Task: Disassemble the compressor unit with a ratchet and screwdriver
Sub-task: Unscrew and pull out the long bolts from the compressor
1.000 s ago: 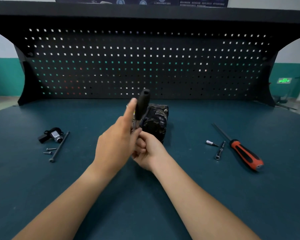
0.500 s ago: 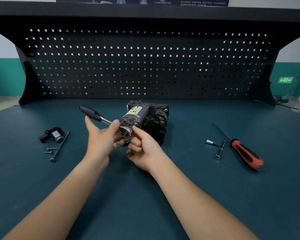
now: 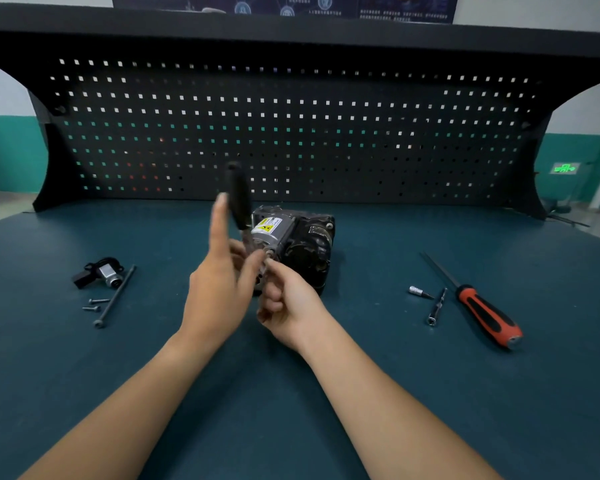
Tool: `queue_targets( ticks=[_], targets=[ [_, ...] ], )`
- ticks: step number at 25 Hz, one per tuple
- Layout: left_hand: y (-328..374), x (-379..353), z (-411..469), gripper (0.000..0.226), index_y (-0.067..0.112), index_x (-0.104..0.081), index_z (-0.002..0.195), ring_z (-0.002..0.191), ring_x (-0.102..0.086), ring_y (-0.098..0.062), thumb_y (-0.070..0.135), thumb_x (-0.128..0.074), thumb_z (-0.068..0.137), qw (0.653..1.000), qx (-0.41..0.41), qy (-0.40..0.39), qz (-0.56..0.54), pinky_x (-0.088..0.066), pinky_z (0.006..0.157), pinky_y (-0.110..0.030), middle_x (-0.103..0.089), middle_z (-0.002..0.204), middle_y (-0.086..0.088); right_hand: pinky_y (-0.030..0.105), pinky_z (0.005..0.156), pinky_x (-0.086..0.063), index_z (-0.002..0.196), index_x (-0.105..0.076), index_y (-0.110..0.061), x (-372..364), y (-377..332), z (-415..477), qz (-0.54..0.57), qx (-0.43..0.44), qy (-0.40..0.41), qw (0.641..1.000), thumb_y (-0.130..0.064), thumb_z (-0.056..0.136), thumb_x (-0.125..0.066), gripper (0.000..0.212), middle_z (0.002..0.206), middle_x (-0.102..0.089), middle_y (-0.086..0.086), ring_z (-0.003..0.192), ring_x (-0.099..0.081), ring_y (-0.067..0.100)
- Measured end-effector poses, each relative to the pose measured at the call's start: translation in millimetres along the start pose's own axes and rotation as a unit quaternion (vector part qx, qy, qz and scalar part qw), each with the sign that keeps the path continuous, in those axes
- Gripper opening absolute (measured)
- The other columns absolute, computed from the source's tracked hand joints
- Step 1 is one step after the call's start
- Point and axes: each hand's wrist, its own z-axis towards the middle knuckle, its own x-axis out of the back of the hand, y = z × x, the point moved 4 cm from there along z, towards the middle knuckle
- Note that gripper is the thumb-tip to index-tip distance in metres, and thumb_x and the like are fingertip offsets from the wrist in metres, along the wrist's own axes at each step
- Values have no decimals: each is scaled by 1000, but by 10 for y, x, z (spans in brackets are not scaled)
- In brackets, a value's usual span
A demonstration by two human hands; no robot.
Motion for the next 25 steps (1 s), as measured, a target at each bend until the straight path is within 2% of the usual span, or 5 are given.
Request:
queue_targets(
  ticks=[6,13,17,21,25],
  targets=[
    [-312,-13,30,77,19,0,149,78,-64,-13,15,-54,93,943,250,55,-212,-55,75,-45,-63,85,-9,22,50,-18,60,-39,-19,-79,6,-11,22,4,-35,999,-23,98,-40,37,30,-30,-4,26,-22,4],
    [165,-48,-73,85,44,-14,140,59,-49,-11,10,-68,83,984,-127,-15,123,-44,55,-33,-60,77,9,18,45,-20,49,-55,-21,-14,8,5,23,7,4,1000,-20,95,-46,47,30,-26,-8,26,-20,5],
    [-131,14,28,70,25,-13,147,68,-58,-6,15,-55,92,984,151,17,-98,-50,69,-33,-60,80,7,20,48,-18,62,-43,-21,-37,-1,-15,29,12,-1,999,-24,96,-47,34,30,-29,-7,25,-21,4],
    [-357,-84,-2,32,6,-36,122,66,-64,-16,12,-50,95,856,371,55,-355,-53,47,-22,-63,93,-12,21,50,-20,60,-36,-19,-87,8,-20,17,11,-36,999,-23,99,-39,39,29,-26,-6,25,-21,5],
    [-179,8,1,69,31,-14,145,69,-60,-10,15,-55,92,962,197,27,-187,-51,66,-30,-59,78,4,21,50,-18,58,-38,-19,-54,-4,-11,10,19,-10,1000,-21,97,-43,40,29,-26,-8,24,-21,5]
  ],
)
